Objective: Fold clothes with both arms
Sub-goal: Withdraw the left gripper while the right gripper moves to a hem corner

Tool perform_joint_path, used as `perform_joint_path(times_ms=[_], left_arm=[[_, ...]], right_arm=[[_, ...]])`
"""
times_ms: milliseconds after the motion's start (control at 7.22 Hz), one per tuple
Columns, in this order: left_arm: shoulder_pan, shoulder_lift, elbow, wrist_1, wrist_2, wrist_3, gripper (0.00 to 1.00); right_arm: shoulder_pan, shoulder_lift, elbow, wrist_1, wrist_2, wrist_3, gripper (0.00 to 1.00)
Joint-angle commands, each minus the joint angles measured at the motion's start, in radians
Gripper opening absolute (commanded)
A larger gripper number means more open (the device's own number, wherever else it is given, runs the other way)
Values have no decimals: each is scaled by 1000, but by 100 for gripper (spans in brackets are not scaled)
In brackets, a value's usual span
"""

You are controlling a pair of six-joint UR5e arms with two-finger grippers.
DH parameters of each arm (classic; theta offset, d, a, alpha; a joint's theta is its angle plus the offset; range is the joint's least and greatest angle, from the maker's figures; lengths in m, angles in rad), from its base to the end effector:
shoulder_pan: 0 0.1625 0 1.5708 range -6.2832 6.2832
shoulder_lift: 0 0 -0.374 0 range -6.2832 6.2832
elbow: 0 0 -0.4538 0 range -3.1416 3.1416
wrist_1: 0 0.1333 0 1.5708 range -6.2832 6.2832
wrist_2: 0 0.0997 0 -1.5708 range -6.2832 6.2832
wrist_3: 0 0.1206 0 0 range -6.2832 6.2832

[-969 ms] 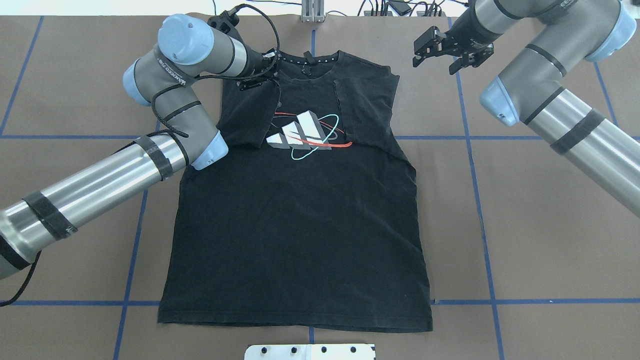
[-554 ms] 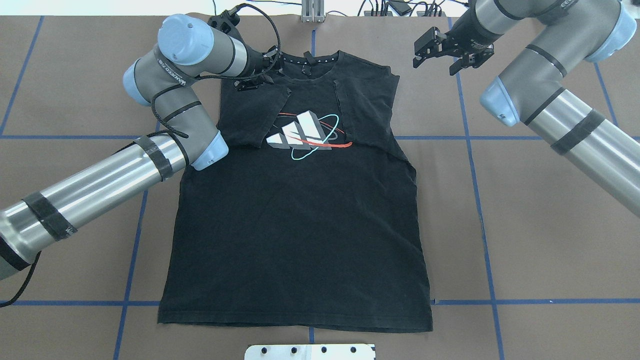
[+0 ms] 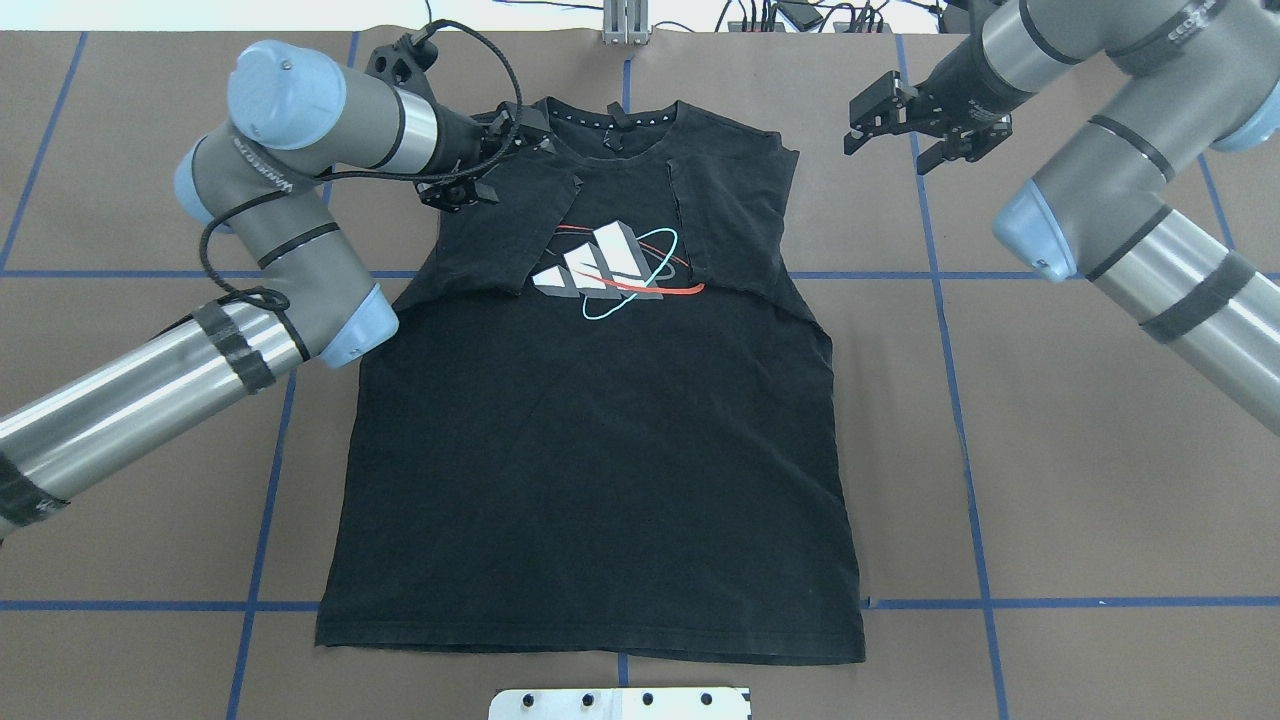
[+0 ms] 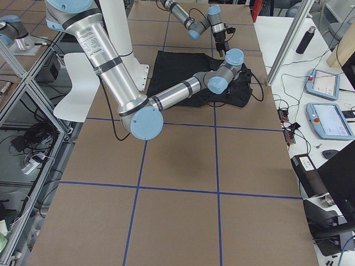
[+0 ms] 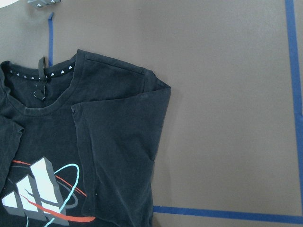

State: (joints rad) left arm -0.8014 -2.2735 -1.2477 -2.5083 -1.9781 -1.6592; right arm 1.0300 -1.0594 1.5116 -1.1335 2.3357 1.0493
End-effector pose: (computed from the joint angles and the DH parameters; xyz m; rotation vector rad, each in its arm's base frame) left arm 0.4919 -0.6309 0.2110 0.1294 1.3481 -0.4839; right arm -0.3288 -0.6443 0.2677 0.0821 -1.0968 0.1163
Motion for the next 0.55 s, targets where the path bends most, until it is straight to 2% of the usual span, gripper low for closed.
perform_joint_path(times_ms=[0,138,277,415], left_arm=[[-1,159,-270,172,-11,57,100],[1,261,-421,259,-11,126,100],[1,358,-537,287,-13,174,100],[1,429,-605,287,-13,199,100]], right_arm=[[-8,-184,195,-27,-6,37,100],[-34,-253,297,-84,-7,49,100],[-92,-301,399,-135,-16,137,100],[-190,-348,477,-135,-69,215,100]])
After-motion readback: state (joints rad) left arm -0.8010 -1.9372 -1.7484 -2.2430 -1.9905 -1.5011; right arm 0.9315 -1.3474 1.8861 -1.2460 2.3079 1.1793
